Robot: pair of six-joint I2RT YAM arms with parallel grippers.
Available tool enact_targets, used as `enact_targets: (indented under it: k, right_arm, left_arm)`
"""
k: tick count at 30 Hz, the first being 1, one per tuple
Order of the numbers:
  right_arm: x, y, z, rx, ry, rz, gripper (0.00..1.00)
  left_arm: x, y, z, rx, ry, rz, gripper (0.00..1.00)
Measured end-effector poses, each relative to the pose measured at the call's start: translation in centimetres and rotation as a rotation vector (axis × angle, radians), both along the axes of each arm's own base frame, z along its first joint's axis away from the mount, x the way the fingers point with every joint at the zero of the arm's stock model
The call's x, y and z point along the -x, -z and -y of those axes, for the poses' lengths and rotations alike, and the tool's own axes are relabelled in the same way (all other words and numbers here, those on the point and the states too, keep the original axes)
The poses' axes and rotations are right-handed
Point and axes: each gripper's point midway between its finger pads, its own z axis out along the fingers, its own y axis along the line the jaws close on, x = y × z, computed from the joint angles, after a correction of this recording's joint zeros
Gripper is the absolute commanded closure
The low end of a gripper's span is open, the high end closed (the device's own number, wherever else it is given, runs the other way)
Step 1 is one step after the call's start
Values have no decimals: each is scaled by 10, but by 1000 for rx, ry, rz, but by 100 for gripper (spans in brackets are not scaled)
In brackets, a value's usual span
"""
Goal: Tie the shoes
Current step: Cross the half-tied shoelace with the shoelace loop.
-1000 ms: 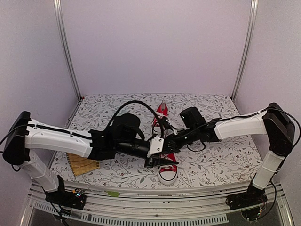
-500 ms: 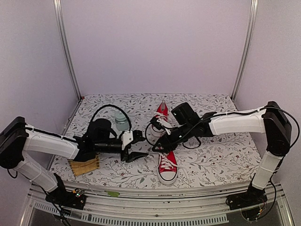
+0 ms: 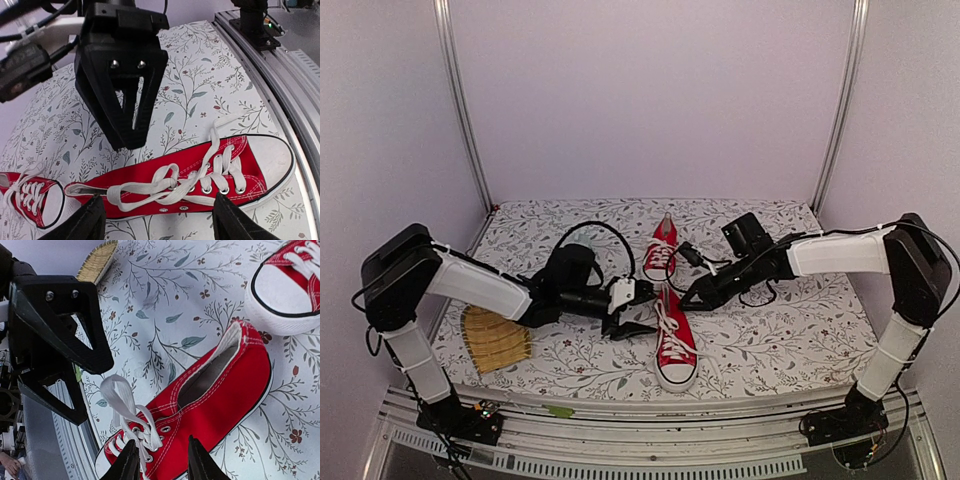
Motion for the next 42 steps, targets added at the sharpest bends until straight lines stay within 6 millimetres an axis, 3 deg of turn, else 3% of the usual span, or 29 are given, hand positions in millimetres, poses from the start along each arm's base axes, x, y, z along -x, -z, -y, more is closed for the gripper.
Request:
enact_targets:
  k: [8,16,18,21,28,35,42]
  right_arm:
    - [14,32,-6,2,-58,-120,66]
    - [22,45,-12,-30,-96,-190,75]
    - [23,47,-13,-32,-100,-202,83]
    - [24,45,-14,-44,-108,-205,98]
    - [23,41,-15,-51,-105,-196,99]
    - [25,12,-20,-82,-120,-111,99]
    - [30,14,-22,-66,-131,-105,99]
  left_arm:
    - [-10,12,17,-42,48,17,32]
    - [-10,19,18,-67,64,7,39]
    - [-10,20,18,-70,66,6,39]
    - [-11,22,19,-78,67,2,40]
    - [-12,26,19,-87,63,-2,42]
    - [-16,28,23,-86,56,-1,42]
    - [-18,30,25,-84,59,-3,51]
